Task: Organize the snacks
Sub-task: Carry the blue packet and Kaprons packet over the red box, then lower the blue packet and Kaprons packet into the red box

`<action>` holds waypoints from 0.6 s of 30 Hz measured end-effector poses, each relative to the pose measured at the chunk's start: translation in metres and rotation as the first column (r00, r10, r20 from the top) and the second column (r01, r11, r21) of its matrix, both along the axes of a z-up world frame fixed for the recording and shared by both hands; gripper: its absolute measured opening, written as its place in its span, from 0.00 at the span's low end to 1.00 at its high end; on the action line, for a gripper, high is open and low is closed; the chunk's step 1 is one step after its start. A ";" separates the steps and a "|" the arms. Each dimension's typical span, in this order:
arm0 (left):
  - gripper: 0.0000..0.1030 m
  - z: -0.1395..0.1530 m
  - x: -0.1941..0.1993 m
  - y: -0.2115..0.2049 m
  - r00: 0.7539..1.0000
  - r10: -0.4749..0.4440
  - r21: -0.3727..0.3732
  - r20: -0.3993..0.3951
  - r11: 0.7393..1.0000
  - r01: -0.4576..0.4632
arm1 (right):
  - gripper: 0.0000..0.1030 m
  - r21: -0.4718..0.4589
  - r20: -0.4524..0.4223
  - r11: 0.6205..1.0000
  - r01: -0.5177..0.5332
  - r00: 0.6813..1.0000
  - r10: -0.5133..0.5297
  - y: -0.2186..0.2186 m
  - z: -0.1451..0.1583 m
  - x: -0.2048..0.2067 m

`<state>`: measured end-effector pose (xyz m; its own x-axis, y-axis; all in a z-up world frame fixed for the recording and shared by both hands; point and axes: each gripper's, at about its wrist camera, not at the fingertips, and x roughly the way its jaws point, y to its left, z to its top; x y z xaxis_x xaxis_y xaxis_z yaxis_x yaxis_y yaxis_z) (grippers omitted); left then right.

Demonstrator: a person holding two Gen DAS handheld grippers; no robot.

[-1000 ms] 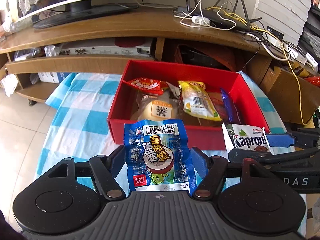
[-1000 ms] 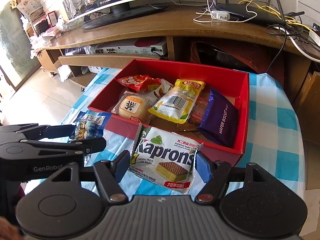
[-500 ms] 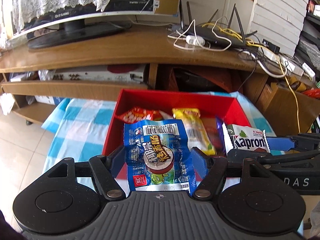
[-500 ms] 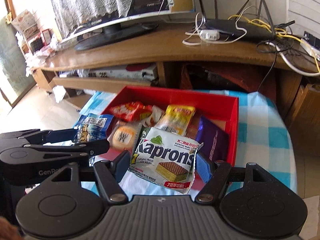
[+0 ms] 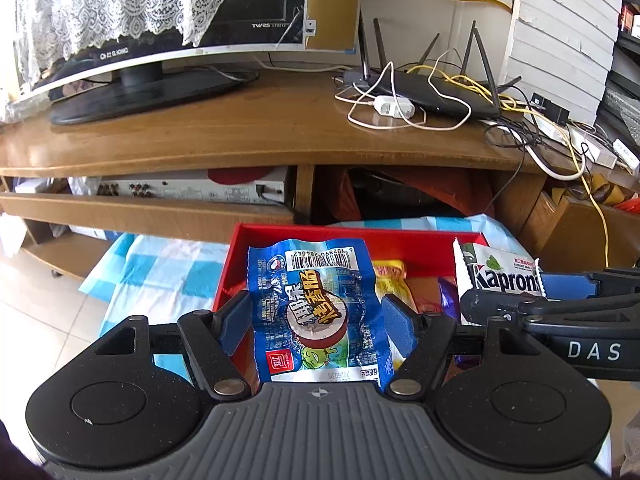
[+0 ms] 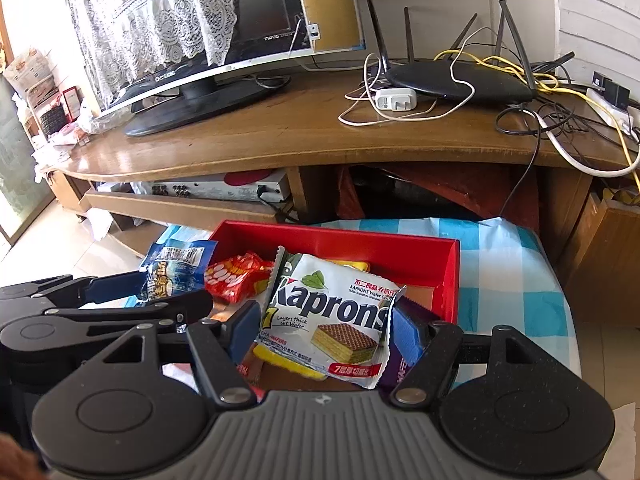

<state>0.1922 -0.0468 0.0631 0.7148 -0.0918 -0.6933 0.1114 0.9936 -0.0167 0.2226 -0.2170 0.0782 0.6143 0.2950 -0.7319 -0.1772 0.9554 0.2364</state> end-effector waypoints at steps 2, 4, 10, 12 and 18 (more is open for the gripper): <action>0.73 0.000 0.005 -0.001 1.000 0.000 0.008 0.004 1.000 0.000 | 0.74 0.001 0.000 1.000 0.003 1.000 -0.003 0.000 -0.001 0.005; 0.73 0.000 0.009 -0.002 1.000 0.000 0.018 0.010 1.000 0.000 | 0.74 -0.001 0.000 1.000 0.006 1.000 -0.006 0.000 -0.002 0.010; 0.73 -0.001 0.024 -0.001 1.000 0.009 0.020 0.012 1.000 -0.009 | 0.74 0.005 0.003 1.000 0.011 1.000 -0.011 0.002 -0.005 0.025; 0.73 -0.001 0.029 -0.001 1.000 0.010 0.023 0.011 1.000 -0.010 | 0.74 0.007 -0.001 1.000 0.014 1.000 -0.014 0.003 -0.006 0.030; 0.73 -0.007 0.041 -0.002 1.000 0.008 0.042 -0.009 0.999 -0.007 | 0.74 0.008 -0.027 1.000 0.016 1.000 -0.016 0.003 -0.015 0.041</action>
